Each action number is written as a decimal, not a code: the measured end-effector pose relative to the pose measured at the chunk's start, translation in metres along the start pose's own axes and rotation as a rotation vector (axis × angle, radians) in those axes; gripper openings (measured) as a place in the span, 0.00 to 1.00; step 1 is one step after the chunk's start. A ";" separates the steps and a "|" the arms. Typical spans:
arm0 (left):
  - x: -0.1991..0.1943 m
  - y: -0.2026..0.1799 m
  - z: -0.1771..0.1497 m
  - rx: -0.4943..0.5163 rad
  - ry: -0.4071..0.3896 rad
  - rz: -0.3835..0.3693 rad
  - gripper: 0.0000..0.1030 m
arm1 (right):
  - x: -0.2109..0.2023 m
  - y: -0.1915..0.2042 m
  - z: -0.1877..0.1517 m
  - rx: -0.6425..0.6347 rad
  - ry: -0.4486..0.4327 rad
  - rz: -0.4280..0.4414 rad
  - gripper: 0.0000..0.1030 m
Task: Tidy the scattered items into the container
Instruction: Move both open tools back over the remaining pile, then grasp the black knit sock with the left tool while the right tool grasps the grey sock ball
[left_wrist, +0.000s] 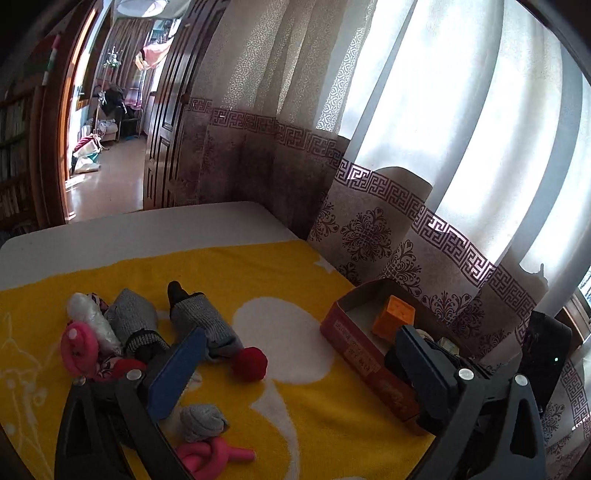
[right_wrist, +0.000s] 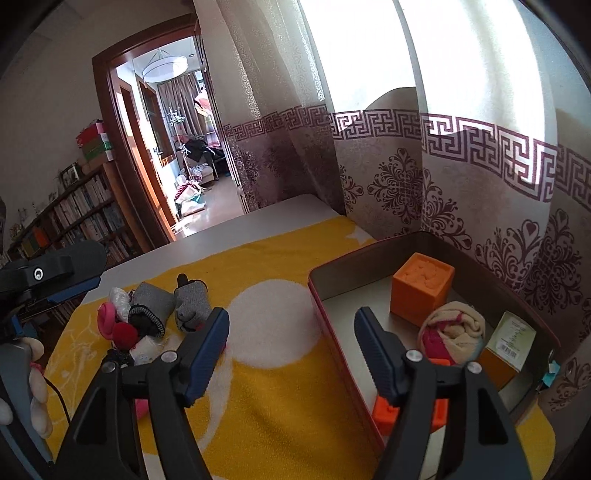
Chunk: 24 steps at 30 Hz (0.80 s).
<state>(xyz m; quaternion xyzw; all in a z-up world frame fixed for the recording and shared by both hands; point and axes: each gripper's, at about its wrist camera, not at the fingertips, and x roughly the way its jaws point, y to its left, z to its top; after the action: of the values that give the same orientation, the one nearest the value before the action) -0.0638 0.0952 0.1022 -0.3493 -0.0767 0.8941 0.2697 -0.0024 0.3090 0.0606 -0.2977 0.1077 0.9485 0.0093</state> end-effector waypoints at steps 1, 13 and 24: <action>-0.003 0.011 -0.004 -0.010 0.004 0.030 1.00 | 0.003 0.004 -0.003 -0.014 0.010 0.008 0.72; 0.003 0.106 -0.055 -0.144 0.094 0.232 1.00 | 0.015 0.054 -0.026 -0.135 0.069 0.153 0.73; 0.023 0.111 -0.075 -0.138 0.164 0.265 1.00 | 0.052 0.080 -0.009 -0.054 0.080 0.278 0.75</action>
<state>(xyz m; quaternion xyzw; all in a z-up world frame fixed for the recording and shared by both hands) -0.0757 0.0096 -0.0028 -0.4457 -0.0691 0.8830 0.1299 -0.0468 0.2269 0.0392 -0.3178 0.1228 0.9305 -0.1342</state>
